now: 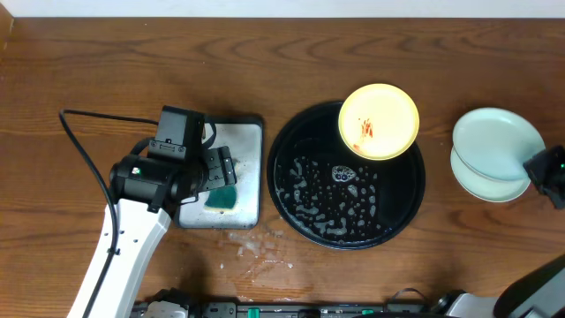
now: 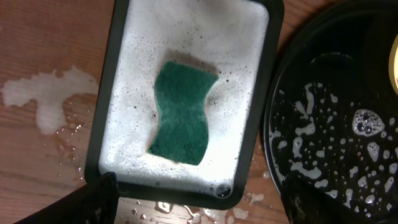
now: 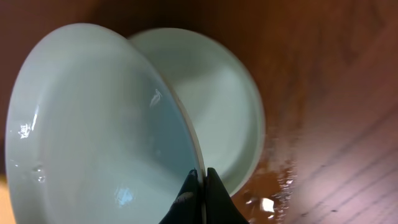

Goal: Clean dirty plates on tray and stack at the side
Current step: 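Set the pale green plate onto the first plate and release, then slide the yellow plate to the black tray center with the right gripper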

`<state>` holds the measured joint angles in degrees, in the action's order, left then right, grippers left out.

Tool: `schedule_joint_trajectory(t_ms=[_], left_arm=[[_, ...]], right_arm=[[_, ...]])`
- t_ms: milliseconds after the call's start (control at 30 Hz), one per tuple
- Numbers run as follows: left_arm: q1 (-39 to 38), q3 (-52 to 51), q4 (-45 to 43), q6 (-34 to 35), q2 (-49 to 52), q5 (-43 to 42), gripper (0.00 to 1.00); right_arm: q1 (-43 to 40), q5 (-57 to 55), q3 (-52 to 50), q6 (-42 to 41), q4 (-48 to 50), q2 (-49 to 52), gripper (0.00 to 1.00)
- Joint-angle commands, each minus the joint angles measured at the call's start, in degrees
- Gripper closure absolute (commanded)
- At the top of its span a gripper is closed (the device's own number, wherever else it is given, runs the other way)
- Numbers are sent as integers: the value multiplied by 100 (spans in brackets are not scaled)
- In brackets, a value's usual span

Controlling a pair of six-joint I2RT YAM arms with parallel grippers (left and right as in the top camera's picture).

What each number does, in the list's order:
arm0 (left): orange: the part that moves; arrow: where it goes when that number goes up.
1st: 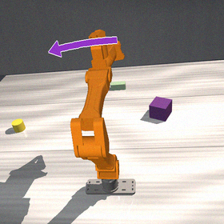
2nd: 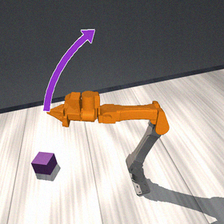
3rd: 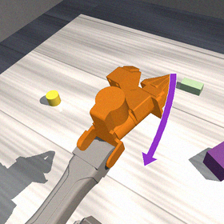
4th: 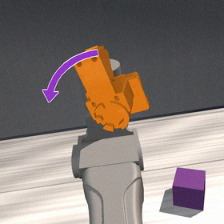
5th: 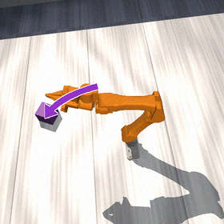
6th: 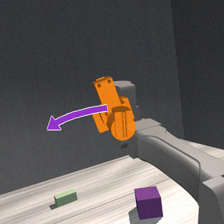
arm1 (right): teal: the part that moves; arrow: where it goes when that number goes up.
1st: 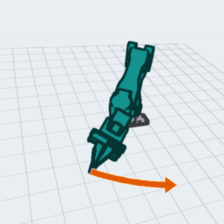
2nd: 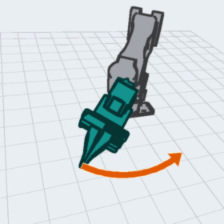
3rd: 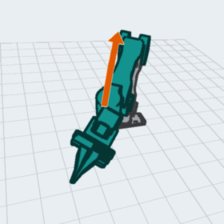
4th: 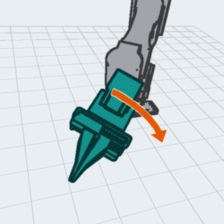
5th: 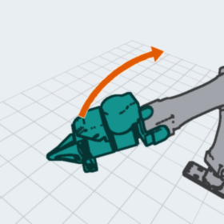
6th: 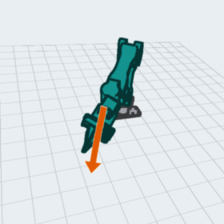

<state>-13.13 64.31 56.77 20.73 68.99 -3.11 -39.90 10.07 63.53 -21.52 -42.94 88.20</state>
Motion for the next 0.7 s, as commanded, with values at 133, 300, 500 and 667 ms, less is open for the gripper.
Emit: schedule_joint_trajectory(t_ms=[133, 300, 500, 667], left_arm=[[37, 9, 20, -37, -13, -35, 16], [37, 9, 20, -37, -13, -35, 16], [37, 9, 20, -37, -13, -35, 16], [37, 9, 20, -37, -13, -35, 16]], right_arm=[[-164, 105, -4, -28, 289, 743, 85], [-107, 1355, 197, 146, 560, 509, 46], [859, 2446, 367, 1259, 678, -308, 44], [2334, 1764, 343, 2197, 610, -398, 36]])
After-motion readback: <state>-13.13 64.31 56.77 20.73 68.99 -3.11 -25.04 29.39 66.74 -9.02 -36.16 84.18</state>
